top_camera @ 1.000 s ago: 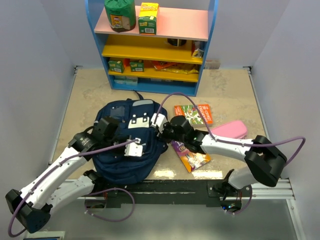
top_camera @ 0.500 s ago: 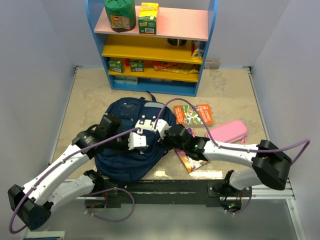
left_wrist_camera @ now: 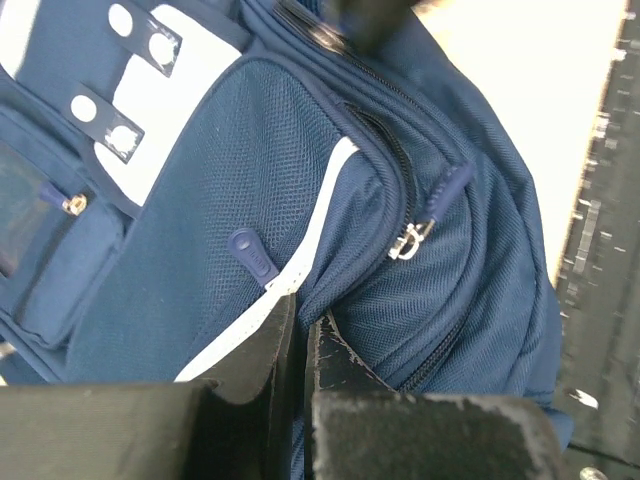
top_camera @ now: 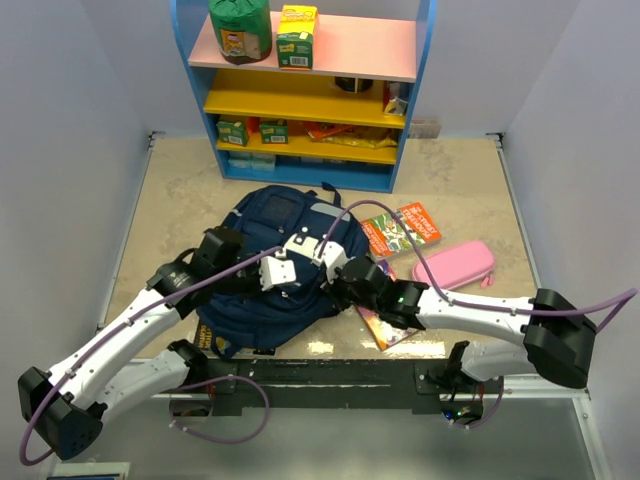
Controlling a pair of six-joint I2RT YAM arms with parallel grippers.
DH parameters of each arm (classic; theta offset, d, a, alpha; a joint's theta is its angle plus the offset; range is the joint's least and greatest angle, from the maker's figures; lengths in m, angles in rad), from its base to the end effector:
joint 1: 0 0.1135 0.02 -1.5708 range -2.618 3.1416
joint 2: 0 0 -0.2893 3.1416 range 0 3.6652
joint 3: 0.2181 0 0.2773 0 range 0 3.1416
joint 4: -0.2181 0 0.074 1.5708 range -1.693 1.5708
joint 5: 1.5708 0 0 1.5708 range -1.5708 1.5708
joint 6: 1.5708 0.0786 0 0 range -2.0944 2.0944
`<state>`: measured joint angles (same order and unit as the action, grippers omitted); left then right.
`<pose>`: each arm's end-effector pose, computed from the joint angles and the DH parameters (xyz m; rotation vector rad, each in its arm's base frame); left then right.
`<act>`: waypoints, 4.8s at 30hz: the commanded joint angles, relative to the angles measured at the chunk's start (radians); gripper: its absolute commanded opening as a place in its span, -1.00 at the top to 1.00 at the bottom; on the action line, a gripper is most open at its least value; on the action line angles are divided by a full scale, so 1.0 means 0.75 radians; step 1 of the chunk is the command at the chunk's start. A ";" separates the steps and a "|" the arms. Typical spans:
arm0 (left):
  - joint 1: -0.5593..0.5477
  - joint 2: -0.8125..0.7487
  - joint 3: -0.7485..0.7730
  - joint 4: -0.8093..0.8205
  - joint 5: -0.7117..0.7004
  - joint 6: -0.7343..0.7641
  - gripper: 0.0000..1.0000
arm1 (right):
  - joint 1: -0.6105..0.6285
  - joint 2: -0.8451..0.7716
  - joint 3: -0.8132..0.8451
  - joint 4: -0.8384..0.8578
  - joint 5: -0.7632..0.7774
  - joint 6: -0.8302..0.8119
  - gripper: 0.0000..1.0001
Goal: Pack the student bag
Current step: Unzip the student bag at the center of the board.
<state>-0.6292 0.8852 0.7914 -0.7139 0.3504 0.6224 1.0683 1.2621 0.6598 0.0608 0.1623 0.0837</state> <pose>0.1573 -0.1479 0.2650 1.5112 1.8062 -0.4190 0.1648 0.2735 0.2071 -0.9270 1.9372 0.5144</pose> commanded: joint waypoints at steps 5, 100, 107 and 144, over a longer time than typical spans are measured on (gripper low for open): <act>0.039 -0.035 -0.006 0.252 -0.171 -0.026 1.00 | 0.073 0.027 0.033 0.166 -0.153 0.154 0.42; 0.303 0.479 0.634 0.256 0.146 -0.521 1.00 | 0.261 0.256 0.663 -0.201 0.671 0.610 -0.43; 0.303 0.452 0.573 0.273 0.124 -0.496 1.00 | -0.204 -0.040 0.485 -0.750 0.647 1.230 -0.59; 0.311 0.356 0.438 0.346 0.173 -0.466 1.00 | -1.396 0.109 0.141 -0.783 0.409 1.269 -0.97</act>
<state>-0.4118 1.2060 1.1145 -0.5594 0.4686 0.2546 0.0322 1.2808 0.7155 -0.5533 0.4274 1.0454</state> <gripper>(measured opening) 0.059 0.986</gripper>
